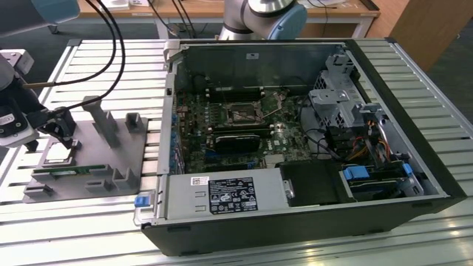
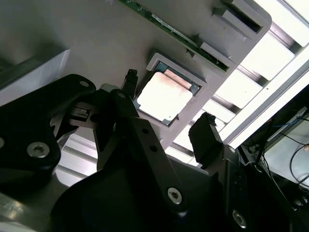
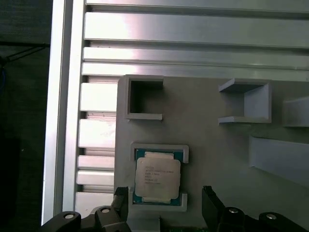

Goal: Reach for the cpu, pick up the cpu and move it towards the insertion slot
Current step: 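Pick up the cpu and move it towards the insertion slot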

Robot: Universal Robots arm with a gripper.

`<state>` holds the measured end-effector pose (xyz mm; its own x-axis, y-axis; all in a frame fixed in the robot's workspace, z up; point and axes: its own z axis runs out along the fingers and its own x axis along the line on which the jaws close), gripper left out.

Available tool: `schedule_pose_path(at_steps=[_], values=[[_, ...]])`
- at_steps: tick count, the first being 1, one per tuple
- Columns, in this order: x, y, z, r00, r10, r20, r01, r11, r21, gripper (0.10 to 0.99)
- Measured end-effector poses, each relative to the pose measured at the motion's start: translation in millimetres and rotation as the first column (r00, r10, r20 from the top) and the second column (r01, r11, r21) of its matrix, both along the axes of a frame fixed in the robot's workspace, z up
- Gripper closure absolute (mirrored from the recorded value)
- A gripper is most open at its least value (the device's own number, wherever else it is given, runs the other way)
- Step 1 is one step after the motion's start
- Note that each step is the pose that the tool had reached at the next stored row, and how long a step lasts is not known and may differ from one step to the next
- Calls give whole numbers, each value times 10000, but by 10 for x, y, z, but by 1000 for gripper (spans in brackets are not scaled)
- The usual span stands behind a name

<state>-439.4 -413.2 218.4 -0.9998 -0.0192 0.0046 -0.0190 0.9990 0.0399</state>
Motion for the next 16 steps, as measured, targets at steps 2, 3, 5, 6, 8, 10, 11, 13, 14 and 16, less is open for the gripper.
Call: schedule_pose_path(at_steps=[2,3,5,6,8,10,11,13,14,16], values=[[0,0,-12,10000,0,1,0,10000,1,380],[0,0,-17,10000,0,-1,0,10000,0,380],[0,0,-30,10000,0,0,0,10000,0,380],[0,0,-39,10000,0,1,0,10000,1,380],[0,0,-58,10000,0,0,0,10000,0,380],[0,0,-84,10000,0,0,0,10000,0,380],[0,0,-100,10000,0,0,0,10000,0,380],[0,8,-128,10000,-1,0,1,10000,-3,380],[1,10,-136,10000,0,-1,0,10000,-3,380],[0,17,-150,10000,-2,-2,2,10000,-4,380]])
